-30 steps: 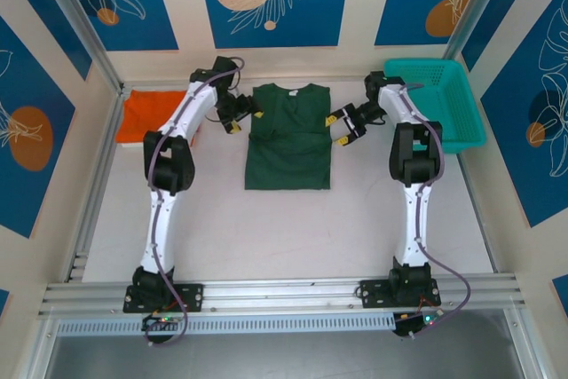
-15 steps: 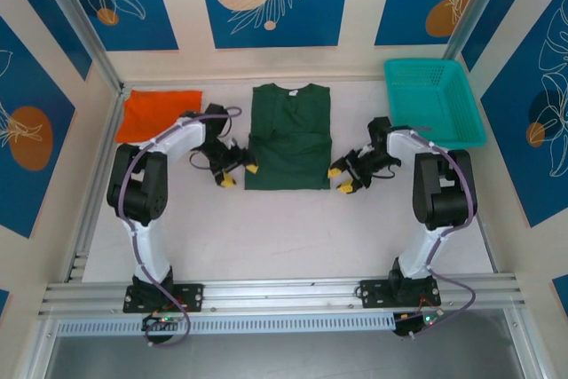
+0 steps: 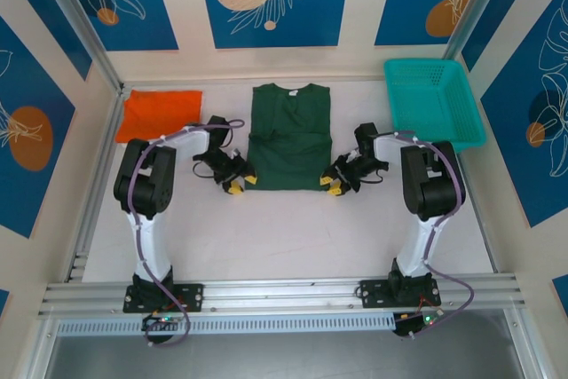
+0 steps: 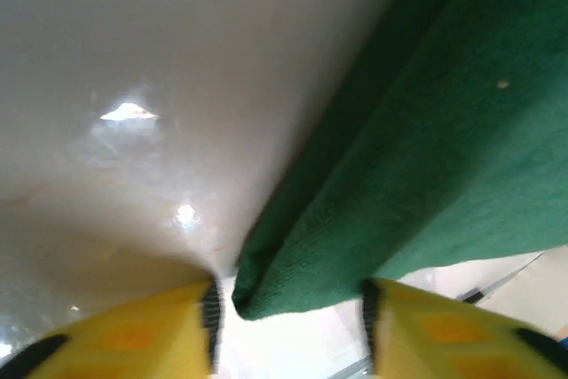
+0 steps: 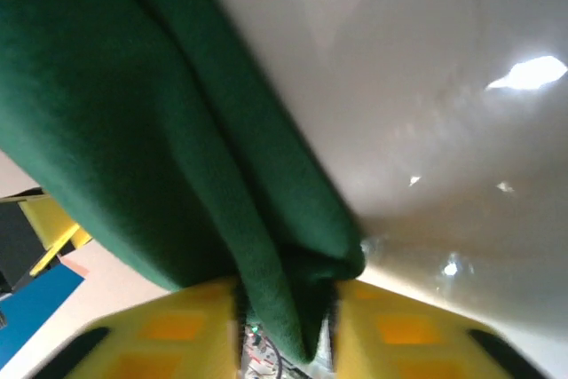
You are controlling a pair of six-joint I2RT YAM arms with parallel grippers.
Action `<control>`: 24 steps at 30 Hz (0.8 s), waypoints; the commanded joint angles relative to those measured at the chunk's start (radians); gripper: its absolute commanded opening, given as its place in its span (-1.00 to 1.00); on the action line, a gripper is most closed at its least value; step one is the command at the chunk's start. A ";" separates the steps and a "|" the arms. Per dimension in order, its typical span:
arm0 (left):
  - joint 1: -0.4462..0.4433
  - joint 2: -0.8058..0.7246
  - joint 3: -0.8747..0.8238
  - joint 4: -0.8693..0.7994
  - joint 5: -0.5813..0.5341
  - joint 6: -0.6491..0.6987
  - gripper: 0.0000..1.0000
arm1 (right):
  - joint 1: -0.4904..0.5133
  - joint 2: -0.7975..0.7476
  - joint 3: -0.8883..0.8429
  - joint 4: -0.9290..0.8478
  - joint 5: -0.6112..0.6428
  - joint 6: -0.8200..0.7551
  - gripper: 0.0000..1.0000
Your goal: Fold and stack the t-shirts
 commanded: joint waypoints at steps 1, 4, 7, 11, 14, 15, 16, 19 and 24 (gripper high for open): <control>-0.009 0.055 0.040 0.029 -0.036 0.016 -0.38 | 0.000 0.028 0.020 -0.020 0.024 0.003 -0.59; -0.009 0.079 0.068 0.021 -0.090 0.019 -0.85 | -0.012 0.037 0.025 -0.046 0.059 -0.008 -0.73; -0.009 0.107 0.105 -0.018 -0.149 0.024 -1.00 | -0.026 0.042 0.033 -0.087 0.079 -0.033 -0.73; -0.009 0.099 0.119 -0.054 -0.229 0.037 -1.00 | -0.046 0.027 0.012 -0.111 0.094 -0.056 -0.67; -0.008 0.083 0.112 -0.063 -0.272 0.047 -1.00 | -0.060 0.016 -0.005 -0.108 0.088 -0.064 -0.75; -0.007 0.078 0.109 -0.067 -0.286 0.052 -1.00 | -0.059 0.016 -0.002 -0.116 0.087 -0.068 -0.78; -0.008 0.075 0.106 -0.070 -0.291 0.058 -1.00 | -0.056 0.016 -0.001 -0.123 0.093 -0.071 -0.84; -0.006 0.059 0.087 -0.083 -0.294 0.074 -1.00 | -0.043 0.006 0.006 -0.160 0.117 -0.086 -0.89; -0.007 -0.006 0.008 -0.103 -0.297 0.111 -1.00 | -0.029 -0.034 -0.033 -0.210 0.152 -0.071 -0.87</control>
